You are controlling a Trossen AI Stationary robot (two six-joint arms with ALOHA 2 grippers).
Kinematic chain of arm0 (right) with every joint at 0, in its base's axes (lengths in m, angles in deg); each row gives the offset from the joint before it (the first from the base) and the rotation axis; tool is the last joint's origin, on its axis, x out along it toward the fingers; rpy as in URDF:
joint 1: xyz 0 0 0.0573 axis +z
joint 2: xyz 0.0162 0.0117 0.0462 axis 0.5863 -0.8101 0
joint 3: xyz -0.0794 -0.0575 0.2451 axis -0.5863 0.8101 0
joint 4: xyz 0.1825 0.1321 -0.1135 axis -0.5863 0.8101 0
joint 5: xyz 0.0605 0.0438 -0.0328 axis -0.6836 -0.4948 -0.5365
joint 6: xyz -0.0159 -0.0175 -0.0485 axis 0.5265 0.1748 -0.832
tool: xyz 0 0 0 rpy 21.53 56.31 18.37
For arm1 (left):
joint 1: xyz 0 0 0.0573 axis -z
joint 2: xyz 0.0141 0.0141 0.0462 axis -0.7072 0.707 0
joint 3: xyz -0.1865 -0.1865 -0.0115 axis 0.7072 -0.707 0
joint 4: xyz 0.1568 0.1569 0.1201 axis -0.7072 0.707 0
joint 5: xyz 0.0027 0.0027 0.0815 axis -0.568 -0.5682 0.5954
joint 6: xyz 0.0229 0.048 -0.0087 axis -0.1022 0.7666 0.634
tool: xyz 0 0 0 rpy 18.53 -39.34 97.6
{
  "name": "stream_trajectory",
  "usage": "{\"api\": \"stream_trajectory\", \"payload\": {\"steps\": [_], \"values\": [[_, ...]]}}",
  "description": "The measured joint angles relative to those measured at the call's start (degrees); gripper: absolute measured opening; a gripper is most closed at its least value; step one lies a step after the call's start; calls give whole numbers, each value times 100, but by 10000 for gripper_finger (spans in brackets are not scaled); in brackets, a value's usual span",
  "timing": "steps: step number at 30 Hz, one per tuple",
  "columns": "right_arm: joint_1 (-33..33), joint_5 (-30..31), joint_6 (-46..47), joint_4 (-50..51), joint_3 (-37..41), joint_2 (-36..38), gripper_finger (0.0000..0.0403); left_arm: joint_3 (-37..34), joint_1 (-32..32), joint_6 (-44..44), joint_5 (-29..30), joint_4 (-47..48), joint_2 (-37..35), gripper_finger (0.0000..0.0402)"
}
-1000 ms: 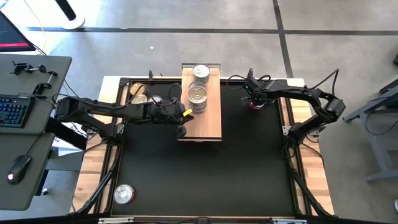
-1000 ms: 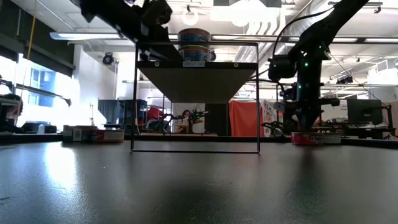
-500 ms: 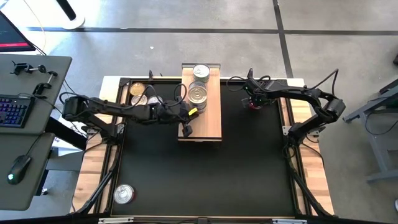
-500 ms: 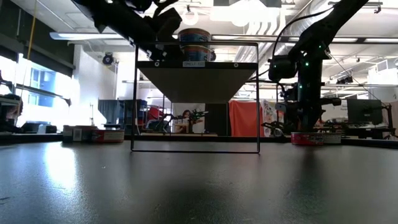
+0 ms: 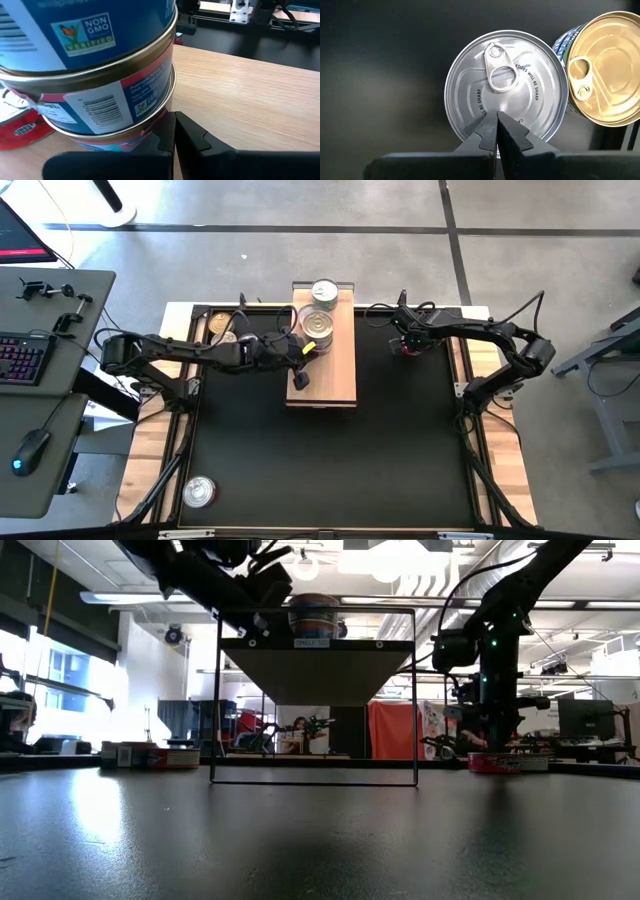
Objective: Stack canned seafood by type on shelf
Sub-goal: Adjust the blue pink tuna cans on the shelf, then stack the red tuna can on top of the red tuna can on the shelf
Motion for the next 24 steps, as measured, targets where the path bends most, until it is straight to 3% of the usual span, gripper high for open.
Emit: {"api": "stream_trajectory", "payload": {"steps": [7, 12, 18, 24], "values": [[0, 8, -11, 2, 0, 0, 0, -2, 182, -21, -327, 45, -170, 0], [0, 33, -48, 4, 0, 0, 0, 50, 566, -246, -252, 558, -784, 0], [0, 221, -114, 75, 0, 0, 0, 111, 1109, -840, 704, 1673, -1790, 0], [0, 293, 141, -145, 68, 0, 0, 111, 1635, -1756, 1781, 2516, -2309, 0]]}}
